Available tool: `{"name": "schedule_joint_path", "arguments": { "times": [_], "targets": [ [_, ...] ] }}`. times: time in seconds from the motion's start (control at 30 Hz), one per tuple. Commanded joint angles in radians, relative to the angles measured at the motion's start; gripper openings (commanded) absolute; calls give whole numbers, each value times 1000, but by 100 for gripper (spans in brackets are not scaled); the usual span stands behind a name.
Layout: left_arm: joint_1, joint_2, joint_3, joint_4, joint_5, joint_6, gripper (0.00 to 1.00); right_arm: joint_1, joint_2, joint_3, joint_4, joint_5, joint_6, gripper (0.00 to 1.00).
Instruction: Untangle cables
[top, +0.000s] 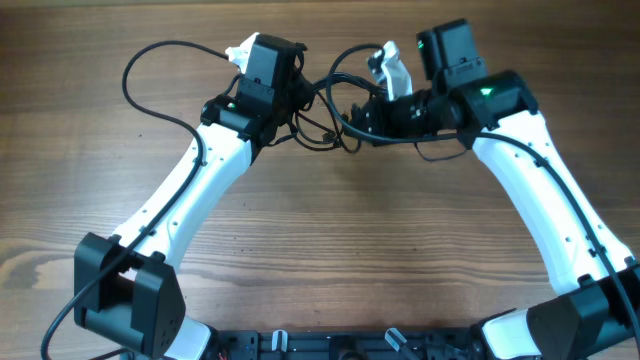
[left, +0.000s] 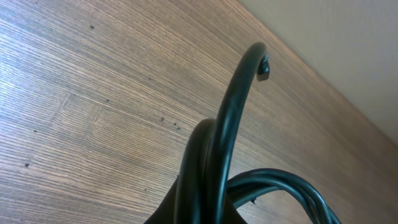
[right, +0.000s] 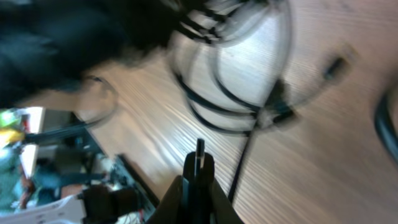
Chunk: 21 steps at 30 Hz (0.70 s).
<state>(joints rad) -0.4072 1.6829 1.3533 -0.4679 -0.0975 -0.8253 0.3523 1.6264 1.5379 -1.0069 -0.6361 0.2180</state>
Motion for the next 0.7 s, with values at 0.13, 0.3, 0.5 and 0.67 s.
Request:
{"name": "schedule_joint_path", "arguments": {
  "times": [0.13, 0.3, 0.5, 0.67],
  "targets": [
    [72, -17, 8, 23, 16, -50, 4, -124, -5, 1, -116, 263, 157, 4],
    [90, -17, 8, 180, 277, 66, 4, -231, 10, -41, -44, 307, 191, 4],
    [116, -17, 8, 335, 655, 91, 4, -420, 53, -61, 174, 275, 203, 4],
    [146, -17, 8, 333, 1062, 266, 4, -502, 97, -61, 434, 167, 164, 4]
  ]
}}
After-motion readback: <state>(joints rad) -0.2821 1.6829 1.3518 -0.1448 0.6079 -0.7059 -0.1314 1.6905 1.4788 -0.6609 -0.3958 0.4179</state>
